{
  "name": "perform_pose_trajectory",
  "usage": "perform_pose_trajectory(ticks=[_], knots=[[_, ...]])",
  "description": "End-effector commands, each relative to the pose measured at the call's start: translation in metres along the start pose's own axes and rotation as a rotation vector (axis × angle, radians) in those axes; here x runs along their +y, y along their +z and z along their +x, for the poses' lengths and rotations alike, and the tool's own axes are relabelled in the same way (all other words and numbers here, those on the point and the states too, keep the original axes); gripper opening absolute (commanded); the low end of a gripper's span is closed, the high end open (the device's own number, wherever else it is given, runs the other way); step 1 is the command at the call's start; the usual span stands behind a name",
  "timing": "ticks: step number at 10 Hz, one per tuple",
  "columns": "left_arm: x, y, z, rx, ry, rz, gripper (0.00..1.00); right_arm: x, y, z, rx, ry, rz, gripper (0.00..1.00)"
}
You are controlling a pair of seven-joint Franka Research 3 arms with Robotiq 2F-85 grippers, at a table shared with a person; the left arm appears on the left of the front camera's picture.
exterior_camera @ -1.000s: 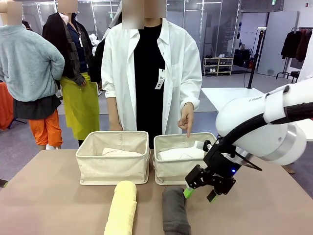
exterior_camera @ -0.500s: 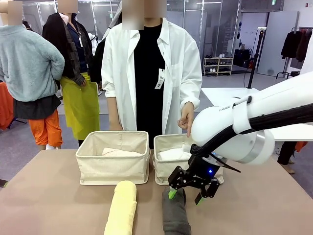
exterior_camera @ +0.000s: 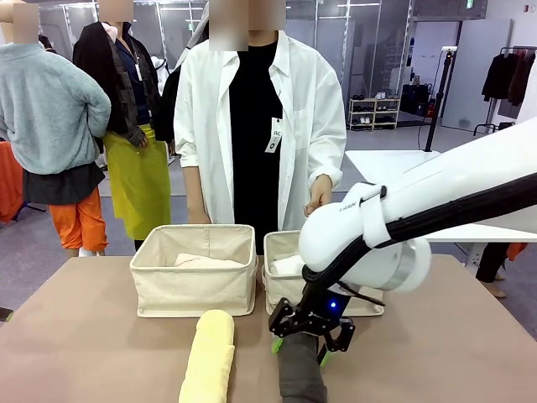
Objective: Divide the towels into two baskets.
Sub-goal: Pick up one hotel-folded towel from the bottom of the table and place it in the Fabric basket indicated by the person.
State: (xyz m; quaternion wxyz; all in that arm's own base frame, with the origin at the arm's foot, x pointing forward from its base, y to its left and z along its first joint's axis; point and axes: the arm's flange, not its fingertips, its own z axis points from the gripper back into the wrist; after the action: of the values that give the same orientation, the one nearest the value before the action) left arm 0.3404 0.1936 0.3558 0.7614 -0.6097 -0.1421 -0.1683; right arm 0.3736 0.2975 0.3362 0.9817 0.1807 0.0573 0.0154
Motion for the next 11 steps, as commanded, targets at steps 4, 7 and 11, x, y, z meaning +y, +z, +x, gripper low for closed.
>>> perform_pose_trajectory(ticks=[4, 7, 11], knots=[[-0.002, 0.002, -0.002, -0.001, -0.012, -0.015, 1.0, 0.026, -0.026, 0.005, 0.005, -0.019, -0.106, 0.17], [-0.002, 0.002, -0.002, -0.001, -0.012, -0.015, 1.0, 0.032, -0.019, 0.002, -0.006, -0.002, -0.159, 0.0], [-0.002, 0.002, -0.002, -0.001, -0.012, -0.015, 1.0, 0.052, 0.079, -0.018, -0.017, 0.275, -0.213, 0.0]])
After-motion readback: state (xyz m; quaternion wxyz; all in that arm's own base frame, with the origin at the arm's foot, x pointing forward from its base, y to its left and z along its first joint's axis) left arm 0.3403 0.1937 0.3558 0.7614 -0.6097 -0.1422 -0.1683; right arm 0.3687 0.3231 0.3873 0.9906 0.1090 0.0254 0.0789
